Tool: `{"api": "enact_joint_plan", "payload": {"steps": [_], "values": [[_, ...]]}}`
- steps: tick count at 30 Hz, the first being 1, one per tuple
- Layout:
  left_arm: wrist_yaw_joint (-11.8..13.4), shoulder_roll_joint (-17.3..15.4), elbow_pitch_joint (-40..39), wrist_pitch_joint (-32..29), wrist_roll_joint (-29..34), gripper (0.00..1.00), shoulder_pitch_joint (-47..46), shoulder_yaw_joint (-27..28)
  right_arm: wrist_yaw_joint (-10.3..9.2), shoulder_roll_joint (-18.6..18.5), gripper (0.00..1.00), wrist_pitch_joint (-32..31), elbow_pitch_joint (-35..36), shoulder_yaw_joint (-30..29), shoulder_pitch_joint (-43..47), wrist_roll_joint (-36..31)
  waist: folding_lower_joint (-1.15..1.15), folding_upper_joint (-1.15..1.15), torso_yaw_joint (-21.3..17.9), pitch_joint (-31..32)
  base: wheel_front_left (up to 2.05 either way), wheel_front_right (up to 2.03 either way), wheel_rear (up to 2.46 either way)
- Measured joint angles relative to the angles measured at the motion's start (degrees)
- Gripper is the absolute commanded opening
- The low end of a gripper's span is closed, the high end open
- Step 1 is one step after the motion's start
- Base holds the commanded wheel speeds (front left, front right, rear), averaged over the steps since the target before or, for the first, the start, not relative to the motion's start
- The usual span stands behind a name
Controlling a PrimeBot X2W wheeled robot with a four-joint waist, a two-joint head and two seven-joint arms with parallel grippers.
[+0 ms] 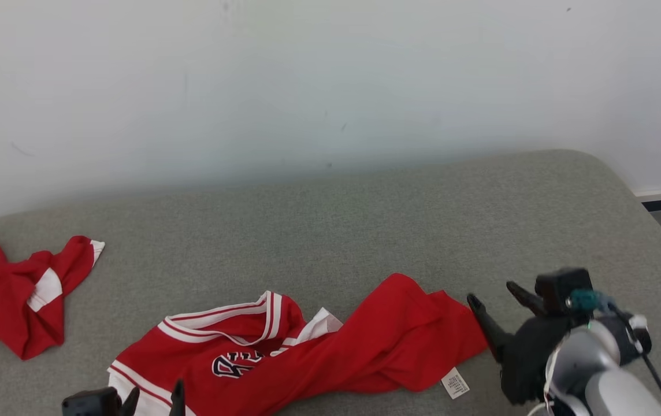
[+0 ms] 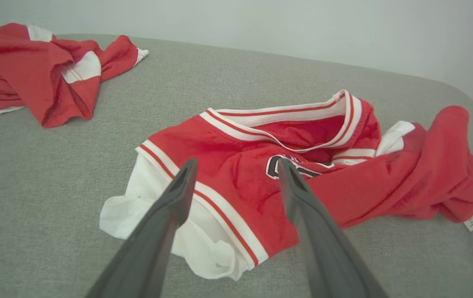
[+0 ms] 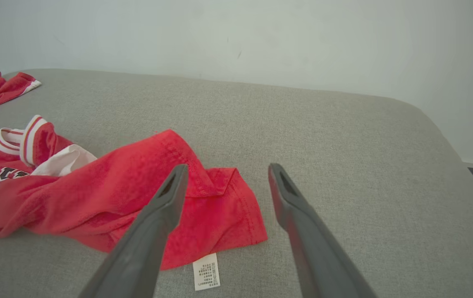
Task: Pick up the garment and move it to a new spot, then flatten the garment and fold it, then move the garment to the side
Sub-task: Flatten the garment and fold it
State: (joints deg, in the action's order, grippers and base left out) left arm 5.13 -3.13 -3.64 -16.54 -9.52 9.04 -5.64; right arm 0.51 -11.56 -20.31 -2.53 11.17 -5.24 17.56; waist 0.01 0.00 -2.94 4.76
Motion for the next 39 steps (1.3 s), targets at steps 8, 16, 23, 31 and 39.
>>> {"api": "enact_joint_plan", "payload": {"steps": [8, 16, 23, 31, 39], "values": [[0.91, 0.12, 0.83, -8.62, 1.15, 1.00, -4.47, -1.31, 3.57, -2.20, 1.00, -9.57, -4.66, 1.62, -10.21, 1.91, 0.00, 0.00, 1.97, -2.42, 0.00, 0.00, 0.00], [1.44, 0.30, 0.75, -15.35, 4.44, 1.00, -7.67, -1.23, 4.82, -3.05, 1.00, -16.88, -7.36, 4.69, -19.74, 2.00, 0.00, 0.00, 4.52, -6.64, 0.00, 0.00, 0.00], [1.77, 0.44, 2.66, -20.98, 5.15, 1.00, -9.52, -0.93, 5.38, -2.91, 1.00, -21.58, -10.13, 6.68, -23.56, 2.08, 0.01, 0.01, 7.83, -10.86, 0.00, 0.00, 0.00], [1.92, 0.59, 5.52, -24.35, 5.33, 1.00, -9.48, 0.44, 5.82, -1.08, 1.00, -24.73, -12.30, 9.51, -23.14, 3.42, 0.00, 0.01, 10.78, -13.02, 0.00, 0.00, 0.00], [1.94, 0.79, 6.44, -26.13, 1.74, 0.69, -9.67, -1.35, 6.03, -1.19, 0.35, -28.18, -12.88, 10.54, -21.00, 4.04, 0.00, 0.01, 10.24, -13.06, 0.00, 0.00, 0.00]]}}
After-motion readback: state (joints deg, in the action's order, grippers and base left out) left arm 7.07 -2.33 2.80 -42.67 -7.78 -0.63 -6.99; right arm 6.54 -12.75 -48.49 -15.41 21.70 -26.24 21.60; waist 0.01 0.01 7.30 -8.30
